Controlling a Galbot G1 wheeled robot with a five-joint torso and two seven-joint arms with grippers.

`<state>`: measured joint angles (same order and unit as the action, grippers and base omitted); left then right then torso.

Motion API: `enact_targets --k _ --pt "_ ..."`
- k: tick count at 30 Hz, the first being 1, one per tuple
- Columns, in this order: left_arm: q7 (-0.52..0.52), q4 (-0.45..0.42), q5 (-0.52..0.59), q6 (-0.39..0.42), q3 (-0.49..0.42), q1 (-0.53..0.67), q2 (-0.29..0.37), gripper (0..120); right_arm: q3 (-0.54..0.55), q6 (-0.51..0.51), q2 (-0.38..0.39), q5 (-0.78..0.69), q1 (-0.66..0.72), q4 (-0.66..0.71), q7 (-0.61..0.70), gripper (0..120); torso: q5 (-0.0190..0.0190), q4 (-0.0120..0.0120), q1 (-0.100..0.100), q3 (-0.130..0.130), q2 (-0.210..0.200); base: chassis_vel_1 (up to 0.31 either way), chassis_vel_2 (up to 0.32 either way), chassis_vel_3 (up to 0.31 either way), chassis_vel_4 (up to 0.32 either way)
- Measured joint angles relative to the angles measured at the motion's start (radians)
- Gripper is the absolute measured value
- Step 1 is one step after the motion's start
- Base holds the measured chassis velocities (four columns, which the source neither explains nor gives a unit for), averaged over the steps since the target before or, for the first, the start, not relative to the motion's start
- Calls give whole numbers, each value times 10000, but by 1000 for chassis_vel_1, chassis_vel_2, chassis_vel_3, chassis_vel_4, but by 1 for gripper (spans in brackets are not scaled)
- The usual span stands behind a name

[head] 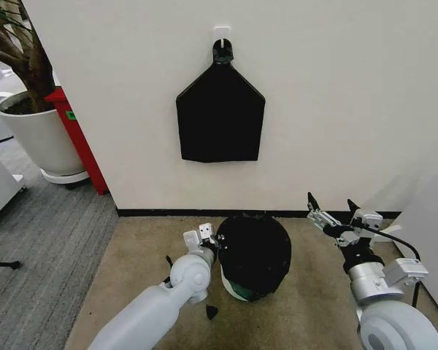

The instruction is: Place the garbage bag over the trash bin.

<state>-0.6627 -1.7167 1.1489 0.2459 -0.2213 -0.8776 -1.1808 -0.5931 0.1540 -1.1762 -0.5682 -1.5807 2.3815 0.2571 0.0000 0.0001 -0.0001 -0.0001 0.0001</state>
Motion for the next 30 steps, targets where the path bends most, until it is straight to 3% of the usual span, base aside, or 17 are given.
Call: enact_targets --k 8,11,18,21,26,27,29,30 --pt "97 -141 -178 39 -38 -132 75 4 14 15 -1 -111 6 22 67 100 0 -1 0 1 0 0 0 0 0" --pt "140 -236 -179 19 -51 -143 107 11 31 16 -10 -112 8 22 69 100 0 0 0 1 -1 0 0 0 0" --pt "337 -558 -177 -91 -38 -153 299 40 112 18 -33 -84 -2 26 70 100 0 -1 1 1 0 0 0 0 0" --pt "323 -674 -135 -91 -8 -183 373 46 134 18 -41 -83 1 26 72 100 0 -1 1 1 0 0 0 0 0" --pt "194 -1068 23 -45 161 -354 651 69 193 18 -17 -118 62 -5 110 100 0 0 1 1 0 0 0 0 0" --pt "194 -1068 23 -45 161 -354 651 69 193 18 -17 -118 62 -5 110 100 0 0 1 1 0 0 0 0 0" --pt "115 -1205 87 -3 215 -405 733 78 204 20 -8 -155 79 -13 122 100 0 0 1 1 0 0 0 0 0" --pt "125 -1398 175 15 340 -471 867 91 232 29 11 -209 87 -14 150 100 0 0 1 1 0 0 0 0 0"
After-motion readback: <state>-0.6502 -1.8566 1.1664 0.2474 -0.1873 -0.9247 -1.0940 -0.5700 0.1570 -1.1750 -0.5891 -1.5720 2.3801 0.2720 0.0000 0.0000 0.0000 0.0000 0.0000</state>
